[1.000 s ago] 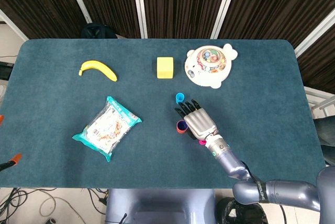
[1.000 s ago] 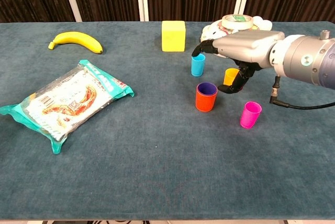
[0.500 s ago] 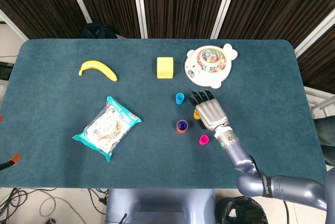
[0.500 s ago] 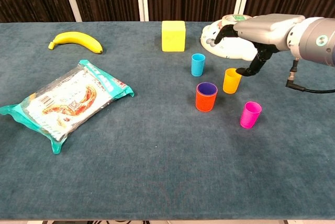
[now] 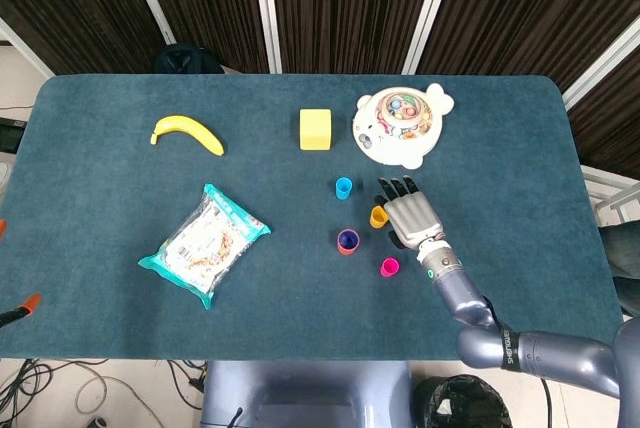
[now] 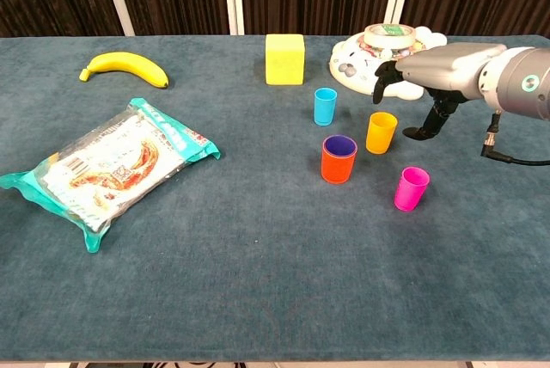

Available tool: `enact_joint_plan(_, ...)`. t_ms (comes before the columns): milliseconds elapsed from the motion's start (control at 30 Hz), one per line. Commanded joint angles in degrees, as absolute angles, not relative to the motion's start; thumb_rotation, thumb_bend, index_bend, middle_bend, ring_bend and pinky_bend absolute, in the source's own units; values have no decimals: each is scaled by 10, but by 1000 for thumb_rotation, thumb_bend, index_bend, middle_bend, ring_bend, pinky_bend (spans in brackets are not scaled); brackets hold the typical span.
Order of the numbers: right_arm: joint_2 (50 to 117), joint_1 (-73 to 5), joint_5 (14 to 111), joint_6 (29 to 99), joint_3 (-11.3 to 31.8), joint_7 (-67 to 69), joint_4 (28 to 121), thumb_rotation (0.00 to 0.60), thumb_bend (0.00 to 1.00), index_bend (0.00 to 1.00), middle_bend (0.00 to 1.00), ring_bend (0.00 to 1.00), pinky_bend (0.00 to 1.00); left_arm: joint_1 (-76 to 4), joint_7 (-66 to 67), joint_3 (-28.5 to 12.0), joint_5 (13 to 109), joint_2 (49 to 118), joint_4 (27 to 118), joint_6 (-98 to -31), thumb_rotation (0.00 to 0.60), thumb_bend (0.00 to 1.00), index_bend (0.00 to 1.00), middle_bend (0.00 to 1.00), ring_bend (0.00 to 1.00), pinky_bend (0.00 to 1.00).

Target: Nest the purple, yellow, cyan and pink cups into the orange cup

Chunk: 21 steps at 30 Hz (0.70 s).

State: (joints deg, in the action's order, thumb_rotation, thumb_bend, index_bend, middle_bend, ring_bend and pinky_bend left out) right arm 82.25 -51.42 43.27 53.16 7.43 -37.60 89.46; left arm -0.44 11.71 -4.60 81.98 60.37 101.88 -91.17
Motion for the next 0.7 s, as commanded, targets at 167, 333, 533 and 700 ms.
enact_joint_plan(167, 836, -518, 428, 528, 74, -372, 873, 600, 463, 250, 0, 59, 52, -5, 116, -47, 820, 604, 1018, -912, 600, 0, 47, 12, 0, 63)
enact_joint_plan(333, 843, -522, 426, 526, 74, -371, 862, 600, 463, 256, 0, 58, 52, -5, 115, -47, 819, 604, 1017, -912, 600, 0, 47, 12, 0, 63)
enact_joint_plan(533, 853, -524, 420, 522, 72, -371, 849, 600, 463, 290, 0, 58, 52, -5, 115, -47, 819, 604, 1017, -912, 600, 0, 47, 12, 0, 63)
enact_joint_plan(700, 861, -526, 421, 522, 74, -368, 841, 600, 463, 305, 0, 58, 52, -5, 117, -47, 818, 604, 1018, -911, 600, 0, 47, 12, 0, 63)
